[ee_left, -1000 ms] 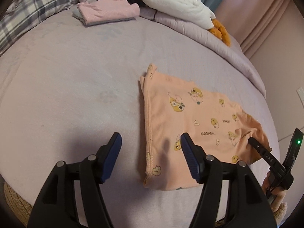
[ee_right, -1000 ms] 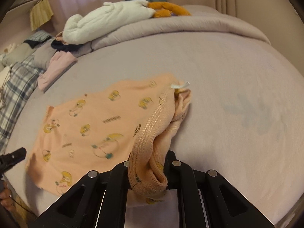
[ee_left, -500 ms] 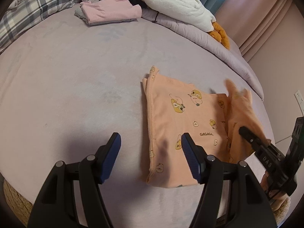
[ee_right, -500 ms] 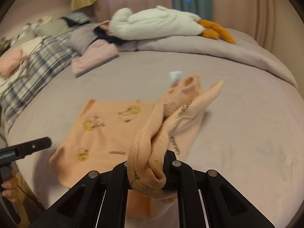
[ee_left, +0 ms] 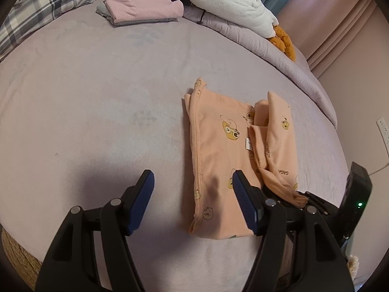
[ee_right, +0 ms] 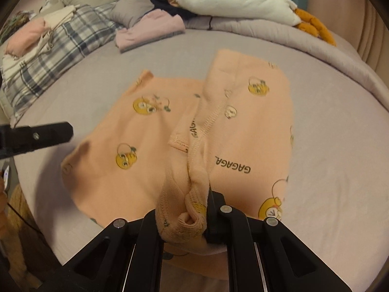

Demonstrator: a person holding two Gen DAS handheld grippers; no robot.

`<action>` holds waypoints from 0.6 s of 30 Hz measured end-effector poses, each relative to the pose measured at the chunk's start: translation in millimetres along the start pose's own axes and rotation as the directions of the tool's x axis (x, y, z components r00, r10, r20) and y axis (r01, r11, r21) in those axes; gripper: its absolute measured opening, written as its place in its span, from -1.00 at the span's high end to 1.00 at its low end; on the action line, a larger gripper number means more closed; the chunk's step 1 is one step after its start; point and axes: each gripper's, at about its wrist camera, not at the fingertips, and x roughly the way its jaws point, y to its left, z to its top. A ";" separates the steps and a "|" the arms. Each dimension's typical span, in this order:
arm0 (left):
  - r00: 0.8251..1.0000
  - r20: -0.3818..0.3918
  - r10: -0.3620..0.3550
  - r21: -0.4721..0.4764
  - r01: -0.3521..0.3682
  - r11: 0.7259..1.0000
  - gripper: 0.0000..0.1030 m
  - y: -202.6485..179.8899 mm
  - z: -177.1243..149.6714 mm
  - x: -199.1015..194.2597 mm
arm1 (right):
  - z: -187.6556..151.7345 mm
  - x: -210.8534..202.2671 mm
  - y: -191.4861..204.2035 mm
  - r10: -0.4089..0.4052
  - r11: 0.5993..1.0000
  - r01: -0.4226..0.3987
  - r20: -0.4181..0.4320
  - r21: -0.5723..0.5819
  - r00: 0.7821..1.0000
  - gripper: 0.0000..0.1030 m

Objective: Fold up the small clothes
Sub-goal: 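Fold the side edge over the body and open the right gripper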

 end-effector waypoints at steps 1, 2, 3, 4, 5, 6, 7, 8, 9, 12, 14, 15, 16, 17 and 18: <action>1.000 0.001 -0.001 -0.001 0.001 1.000 -0.32 0.0 0.2 -0.2 | -0.5 0.0 -0.3 0.002 1.000 -0.002 0.000 0.000 1.000 0.78; 1.000 0.001 -0.002 -0.001 0.002 1.000 -0.32 -0.4 0.2 -0.5 | -0.1 0.8 -0.7 0.008 1.000 -0.008 0.000 0.005 1.000 0.78; 1.000 0.001 -0.003 -0.002 0.003 1.000 -0.32 -0.8 0.0 -0.7 | -0.1 1.2 -2.5 0.016 1.000 -0.016 -0.001 0.012 1.000 0.78; 1.000 0.000 -0.004 -0.001 0.004 1.000 -0.32 -1.5 -0.6 -1.0 | -1.0 1.9 -3.0 0.021 1.000 -0.021 -0.001 0.017 1.000 0.78; 1.000 -0.001 -0.008 0.000 0.008 1.000 -0.32 -1.9 -0.9 -1.3 | -1.0 1.1 -4.0 0.030 0.999 -0.030 -0.001 0.023 1.000 0.78; 1.000 -0.002 -0.014 0.002 0.014 1.000 -0.32 -3.0 -1.0 -2.4 | -1.4 0.2 -4.8 0.034 0.999 -0.034 -0.002 0.024 0.999 0.78; 1.000 -0.002 -0.015 0.004 0.015 1.000 -0.32 -4.4 0.0 -2.7 | -1.2 -2.3 -5.3 0.036 0.999 -0.036 -0.003 0.025 0.999 0.78; 1.000 0.000 -0.018 0.008 0.018 1.000 -0.32 -5.9 0.9 -4.1 | -1.3 -4.0 -5.9 0.038 0.999 -0.038 -0.004 0.030 0.999 0.78; 1.000 0.004 -0.020 0.011 0.020 1.000 -0.32 -7.1 1.5 -5.3 | -1.2 -5.6 -6.9 0.045 0.998 -0.045 -0.007 0.032 0.999 0.78; 0.999 0.020 -0.030 0.024 0.029 0.999 -0.34 -12.0 4.8 -9.3 | -3.0 -14.4 -8.8 0.053 0.998 -0.053 0.001 0.035 0.999 0.78; 0.999 0.036 -0.021 0.033 0.020 0.999 -0.35 -18.3 6.5 -10.9 | -3.5 -20.7 -12.5 0.060 0.997 -0.060 0.013 0.040 0.998 0.77; 0.999 0.038 -0.025 0.046 0.023 0.999 -0.35 -22.9 6.9 -10.8 | -3.8 -24.3 -15.6 0.061 0.997 -0.062 0.022 0.049 0.998 0.72; 0.999 0.035 -0.033 0.057 0.031 0.998 -0.35 -24.7 7.6 -9.7 | -4.2 -27.7 -18.9 0.062 0.996 -0.064 0.031 0.060 0.998 0.66; 0.998 0.030 -0.048 0.072 0.046 0.996 -0.35 -29.2 7.9 -8.3 | -5.2 -31.8 -22.9 0.065 0.995 -0.068 0.042 0.074 0.997 0.47; 0.998 0.026 -0.059 0.081 0.056 0.995 -0.35 -32.6 7.9 -6.8 | -6.7 -36.4 -27.6 0.072 0.993 -0.076 0.052 0.090 0.996 0.25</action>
